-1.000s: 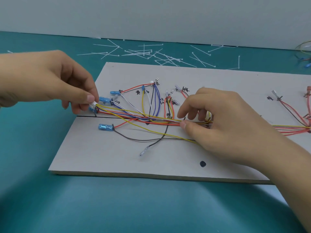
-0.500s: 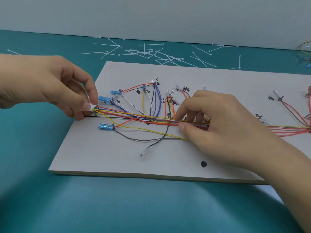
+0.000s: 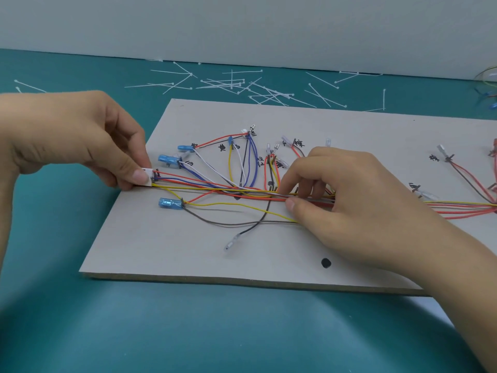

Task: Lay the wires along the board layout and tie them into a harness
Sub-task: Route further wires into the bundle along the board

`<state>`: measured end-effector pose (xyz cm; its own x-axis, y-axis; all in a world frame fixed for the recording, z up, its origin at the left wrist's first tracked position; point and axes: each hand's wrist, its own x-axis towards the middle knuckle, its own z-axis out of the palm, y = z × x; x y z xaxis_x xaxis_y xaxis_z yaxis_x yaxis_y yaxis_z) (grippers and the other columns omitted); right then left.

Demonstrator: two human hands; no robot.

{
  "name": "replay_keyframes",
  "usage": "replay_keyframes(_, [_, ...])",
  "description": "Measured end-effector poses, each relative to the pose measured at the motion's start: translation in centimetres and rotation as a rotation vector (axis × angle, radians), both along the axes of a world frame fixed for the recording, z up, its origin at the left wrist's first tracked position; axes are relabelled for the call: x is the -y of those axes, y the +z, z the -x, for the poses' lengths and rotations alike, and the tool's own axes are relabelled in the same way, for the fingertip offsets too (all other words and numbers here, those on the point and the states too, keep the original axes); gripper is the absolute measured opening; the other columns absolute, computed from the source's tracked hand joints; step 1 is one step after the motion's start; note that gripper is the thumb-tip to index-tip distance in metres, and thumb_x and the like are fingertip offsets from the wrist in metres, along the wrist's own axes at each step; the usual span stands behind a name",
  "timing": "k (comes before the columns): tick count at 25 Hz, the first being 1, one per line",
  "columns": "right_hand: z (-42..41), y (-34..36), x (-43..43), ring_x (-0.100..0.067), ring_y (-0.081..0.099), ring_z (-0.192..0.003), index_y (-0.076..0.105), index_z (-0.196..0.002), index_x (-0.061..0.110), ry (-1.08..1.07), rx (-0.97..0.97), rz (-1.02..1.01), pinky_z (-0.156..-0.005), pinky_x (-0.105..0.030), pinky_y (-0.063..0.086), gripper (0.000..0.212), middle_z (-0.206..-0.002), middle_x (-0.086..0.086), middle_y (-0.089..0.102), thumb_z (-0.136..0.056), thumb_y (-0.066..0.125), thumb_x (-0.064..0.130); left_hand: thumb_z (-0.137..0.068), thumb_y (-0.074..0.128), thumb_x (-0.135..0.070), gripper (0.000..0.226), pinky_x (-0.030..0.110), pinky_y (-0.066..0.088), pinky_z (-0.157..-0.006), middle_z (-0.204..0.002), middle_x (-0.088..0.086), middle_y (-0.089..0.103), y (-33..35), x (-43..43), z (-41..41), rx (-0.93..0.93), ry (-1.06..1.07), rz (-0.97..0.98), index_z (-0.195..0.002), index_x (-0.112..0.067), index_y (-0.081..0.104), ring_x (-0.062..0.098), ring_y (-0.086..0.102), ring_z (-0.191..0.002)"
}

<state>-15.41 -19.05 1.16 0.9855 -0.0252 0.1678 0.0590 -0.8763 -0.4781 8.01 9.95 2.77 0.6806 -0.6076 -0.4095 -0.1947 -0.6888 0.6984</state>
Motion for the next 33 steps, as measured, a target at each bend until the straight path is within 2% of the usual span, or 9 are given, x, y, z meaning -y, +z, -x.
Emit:
replay_keyframes(8, [0.1, 0.1, 0.0, -0.003, 0.056, -0.084, 0.071, -0.094, 0.033, 0.002, -0.021, -0.008, -0.078, -0.029, 0.047, 0.010, -0.083, 0.014, 0.057, -0.088, 0.069, 0.026, -0.010, 0.102, -0.053, 0.084, 0.032, 0.059, -0.052, -0.075, 0.020, 0.076, 0.4, 1.0, 1.3, -0.027, 0.072, -0.065, -0.081, -0.016, 0.077, 0.033, 0.075, -0.062])
replay_keyframes(10, [0.1, 0.1, 0.0, -0.003, 0.056, -0.084, 0.070, -0.094, 0.033, 0.001, -0.021, -0.007, -0.079, -0.031, 0.047, 0.010, -0.083, 0.014, 0.058, -0.087, 0.069, 0.025, -0.023, 0.100, -0.034, 0.074, 0.034, 0.057, -0.047, -0.068, 0.017, 0.072, 0.2, 1.2, 1.4, 0.016, 0.087, -0.101, -0.087, -0.017, 0.067, 0.033, 0.072, -0.056])
replay_keyframes(13, [0.1, 0.1, -0.1, -0.004, 0.056, -0.085, 0.070, -0.094, 0.032, 0.002, -0.015, -0.001, -0.079, -0.032, 0.048, 0.009, -0.084, 0.014, 0.058, -0.087, 0.070, 0.027, -0.048, 0.073, -0.024, 0.036, 0.036, 0.054, -0.048, -0.053, 0.002, 0.062, -0.7, 2.1, 1.6, 0.167, 0.046, -0.186, -0.081, -0.031, 0.060, 0.025, 0.061, -0.047])
replay_keyframes(18, [0.2, 0.4, 0.1, 0.001, 0.048, -0.079, 0.065, -0.095, 0.036, 0.011, -0.015, -0.023, -0.066, -0.015, 0.033, 0.023, -0.080, 0.014, 0.047, -0.078, 0.079, 0.045, -0.051, 0.054, -0.020, 0.044, 0.056, 0.052, -0.057, -0.056, -0.016, 0.056, -1.5, 3.0, 2.0, 0.433, -0.116, -0.321, -0.083, -0.048, 0.057, 0.018, 0.047, -0.048])
replay_keyframes(22, [0.3, 0.6, 0.0, -0.002, 0.052, -0.079, 0.070, -0.086, 0.033, 0.087, -0.075, -0.022, -0.068, -0.022, 0.041, 0.014, -0.078, 0.014, 0.053, -0.080, 0.081, 0.040, -0.049, 0.069, -0.048, 0.039, 0.056, 0.055, -0.054, -0.061, -0.021, 0.056, 0.1, 1.5, 2.2, 0.514, -0.101, -0.218, -0.088, -0.047, 0.069, 0.004, 0.044, -0.040])
replay_keyframes(25, [0.3, 0.5, -0.2, -0.005, 0.060, -0.074, 0.074, -0.079, 0.028, 0.091, -0.098, -0.030, -0.065, -0.022, 0.047, 0.008, -0.070, 0.012, 0.065, -0.085, 0.079, 0.032, -0.072, 0.078, -0.041, 0.020, 0.050, 0.056, -0.051, -0.065, -0.021, 0.060, 0.7, 2.3, 3.1, 0.603, -0.115, -0.094, -0.090, -0.049, 0.073, 0.001, 0.045, -0.040])
replay_keyframes(27, [0.4, 0.6, -0.2, -0.005, 0.063, -0.071, 0.076, -0.078, 0.026, 0.090, -0.098, -0.027, -0.066, -0.022, 0.048, 0.008, -0.067, 0.011, 0.068, -0.086, 0.077, 0.028, -0.075, 0.075, -0.045, 0.013, 0.036, 0.052, -0.052, -0.069, -0.022, 0.062, 0.7, 4.0, 4.4, 0.647, -0.107, 0.035, -0.088, -0.049, 0.072, 0.000, 0.045, -0.042])
replay_keyframes(29, [0.5, 0.7, -0.2, -0.007, 0.064, -0.071, 0.076, -0.079, 0.025, 0.088, -0.036, -0.037, -0.067, -0.020, 0.048, 0.008, -0.068, 0.012, 0.069, -0.086, 0.074, 0.022, -0.074, 0.068, -0.047, 0.013, 0.028, 0.047, -0.055, -0.072, -0.022, 0.062, 0.5, 5.8, 5.9, 0.654, -0.120, 0.142, -0.087, -0.046, 0.071, 0.002, 0.048, -0.047])
replay_keyframes(33, [0.1, 1.5, 1.0, -0.004, 0.059, -0.065, 0.077, -0.081, 0.019, -0.043, 0.237, -0.121, -0.062, -0.009, 0.040, 0.012, -0.066, 0.014, 0.066, -0.085, 0.067, 0.016, -0.078, 0.066, -0.041, 0.010, 0.033, 0.049, -0.056, -0.077, -0.013, 0.064, -0.2, 8.1, 8.2, 0.625, -0.188, 0.235, -0.087, -0.038, 0.070, 0.014, 0.053, -0.061])
